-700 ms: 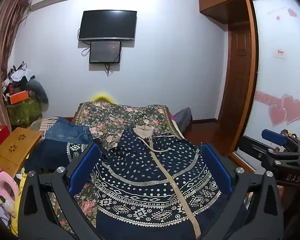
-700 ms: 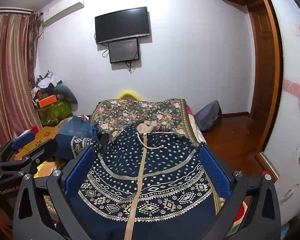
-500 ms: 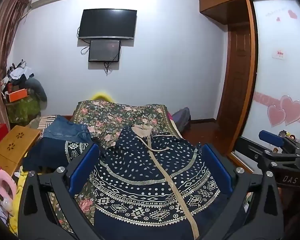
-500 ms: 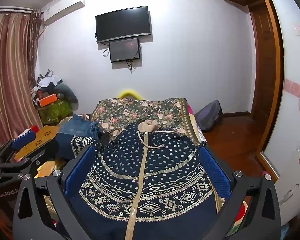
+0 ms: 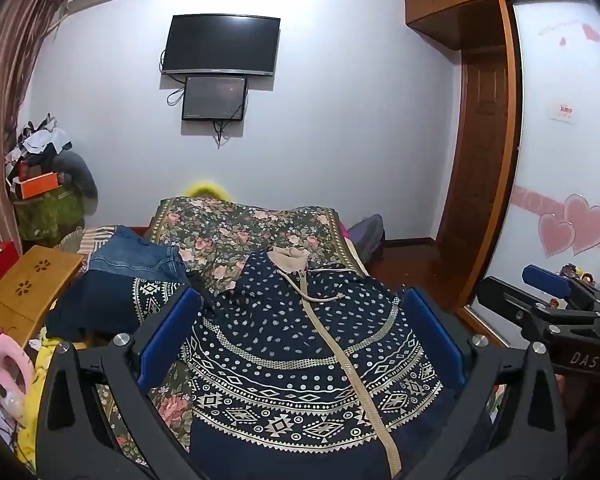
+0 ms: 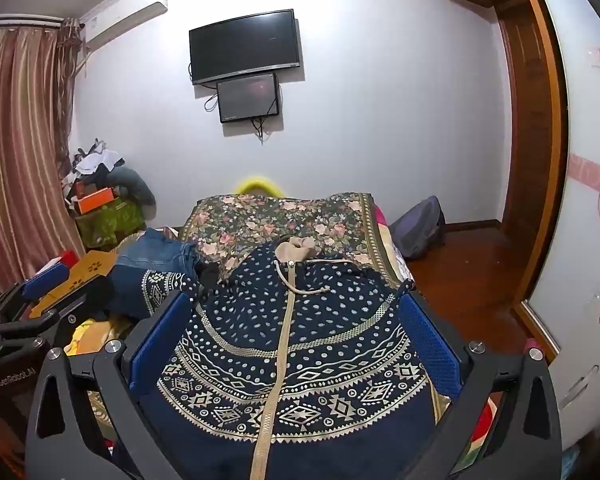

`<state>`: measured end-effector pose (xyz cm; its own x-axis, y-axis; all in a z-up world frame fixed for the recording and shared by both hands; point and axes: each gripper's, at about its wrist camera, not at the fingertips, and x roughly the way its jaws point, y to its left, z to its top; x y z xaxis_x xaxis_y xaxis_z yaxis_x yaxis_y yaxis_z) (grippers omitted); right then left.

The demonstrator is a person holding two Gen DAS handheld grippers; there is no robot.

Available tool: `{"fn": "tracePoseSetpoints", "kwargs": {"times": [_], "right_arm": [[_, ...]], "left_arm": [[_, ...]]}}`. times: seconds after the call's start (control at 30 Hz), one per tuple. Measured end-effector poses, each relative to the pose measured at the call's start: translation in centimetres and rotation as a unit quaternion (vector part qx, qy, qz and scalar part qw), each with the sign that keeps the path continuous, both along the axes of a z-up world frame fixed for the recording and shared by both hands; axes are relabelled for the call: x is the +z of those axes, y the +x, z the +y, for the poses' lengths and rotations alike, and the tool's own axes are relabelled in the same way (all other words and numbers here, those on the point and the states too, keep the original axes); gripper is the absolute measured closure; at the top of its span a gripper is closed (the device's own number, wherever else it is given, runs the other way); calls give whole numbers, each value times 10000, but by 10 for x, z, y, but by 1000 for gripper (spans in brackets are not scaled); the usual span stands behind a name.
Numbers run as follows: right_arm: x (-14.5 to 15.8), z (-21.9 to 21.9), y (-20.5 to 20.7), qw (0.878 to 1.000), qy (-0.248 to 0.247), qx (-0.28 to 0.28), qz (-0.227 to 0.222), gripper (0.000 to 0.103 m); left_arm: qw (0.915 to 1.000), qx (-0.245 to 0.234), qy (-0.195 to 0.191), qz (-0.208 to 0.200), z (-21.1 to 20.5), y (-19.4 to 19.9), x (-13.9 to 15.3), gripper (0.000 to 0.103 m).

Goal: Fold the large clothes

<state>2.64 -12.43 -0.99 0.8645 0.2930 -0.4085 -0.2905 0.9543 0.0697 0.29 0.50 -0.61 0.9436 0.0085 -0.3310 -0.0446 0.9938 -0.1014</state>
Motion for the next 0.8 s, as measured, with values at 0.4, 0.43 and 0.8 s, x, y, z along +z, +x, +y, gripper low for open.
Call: {"fn": "tracePoseSetpoints", "kwargs": {"times": [0.4, 0.43, 0.8], "right_arm": [[-3, 1, 0, 10000, -14, 14, 12, 0], [-2, 1, 0, 10000, -16, 17, 11, 0], [-4, 2, 0, 10000, -22, 17, 8, 0]], "left_arm": [[10000, 18, -33, 13, 3, 0, 2, 0], [10000, 19, -33, 15, 3, 0, 2, 0], [10000, 34, -40, 13, 3, 1, 1, 0]]}}
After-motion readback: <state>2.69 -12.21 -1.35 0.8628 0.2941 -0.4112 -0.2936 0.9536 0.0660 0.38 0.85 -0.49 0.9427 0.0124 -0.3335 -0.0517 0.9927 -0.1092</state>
